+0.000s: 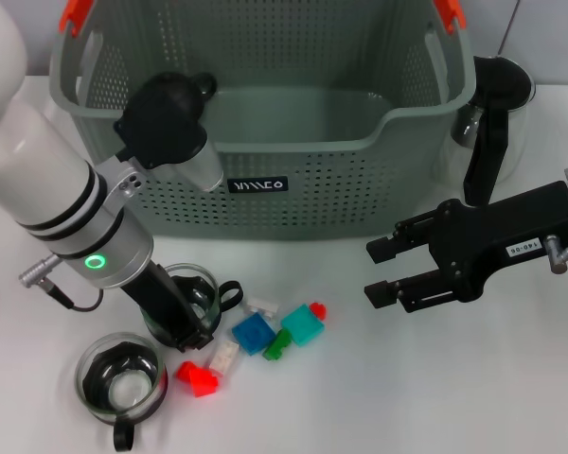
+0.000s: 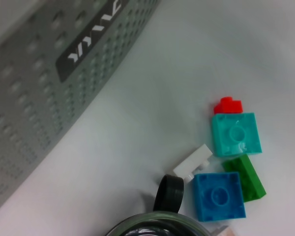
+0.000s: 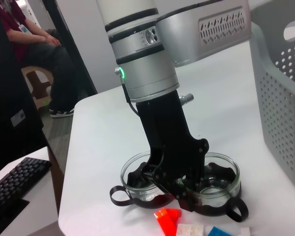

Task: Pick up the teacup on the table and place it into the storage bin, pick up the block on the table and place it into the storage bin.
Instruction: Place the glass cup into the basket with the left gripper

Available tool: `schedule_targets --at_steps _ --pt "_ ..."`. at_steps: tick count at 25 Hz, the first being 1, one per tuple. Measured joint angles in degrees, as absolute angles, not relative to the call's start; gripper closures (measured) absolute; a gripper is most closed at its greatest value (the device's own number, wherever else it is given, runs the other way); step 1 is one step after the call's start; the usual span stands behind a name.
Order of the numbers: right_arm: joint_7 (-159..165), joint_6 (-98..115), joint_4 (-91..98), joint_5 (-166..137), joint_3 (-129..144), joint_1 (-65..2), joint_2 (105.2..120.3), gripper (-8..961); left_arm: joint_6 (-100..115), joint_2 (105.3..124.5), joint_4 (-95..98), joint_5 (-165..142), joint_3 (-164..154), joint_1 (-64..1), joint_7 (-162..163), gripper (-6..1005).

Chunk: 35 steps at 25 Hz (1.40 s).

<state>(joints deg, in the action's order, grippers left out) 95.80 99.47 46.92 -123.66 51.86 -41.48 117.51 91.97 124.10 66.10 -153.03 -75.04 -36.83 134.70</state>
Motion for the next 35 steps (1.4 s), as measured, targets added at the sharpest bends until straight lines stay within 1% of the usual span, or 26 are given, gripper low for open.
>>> schedule_targets --at_steps 8,13,20,26,31,33,35 --pt "95.9 99.7 46.9 -123.7 51.9 -41.4 117.27 308 97.0 124.03 70.8 -153.0 -74.0 -37.5 136.2 918" --pt "95.9 99.8 46.8 -123.7 51.6 -41.1 116.90 307 100.1 124.15 75.0 -152.8 -72.7 -37.4 136.9 948" --pt "95.8 99.8 46.9 -123.7 51.4 -41.0 116.84 309 100.5 124.09 75.9 -152.5 -72.0 -37.5 137.1 947" --pt "95.9 99.8 46.8 -123.9 51.4 -40.9 116.50 309 102.9 124.25 78.9 -150.5 -70.4 -37.8 137.5 947" --pt "96.2 100.1 46.8 -124.0 51.4 -40.2 115.28 310 107.6 124.20 82.3 -139.8 -61.4 -38.5 137.8 947" --pt "96.3 100.2 46.8 -124.1 51.4 -39.6 114.35 310 110.3 124.06 83.4 -133.7 -55.4 -39.5 138.2 947" --pt "96.3 100.2 46.8 -124.1 51.4 -39.5 114.07 310 110.8 123.95 83.6 -132.0 -53.7 -40.0 138.4 947"
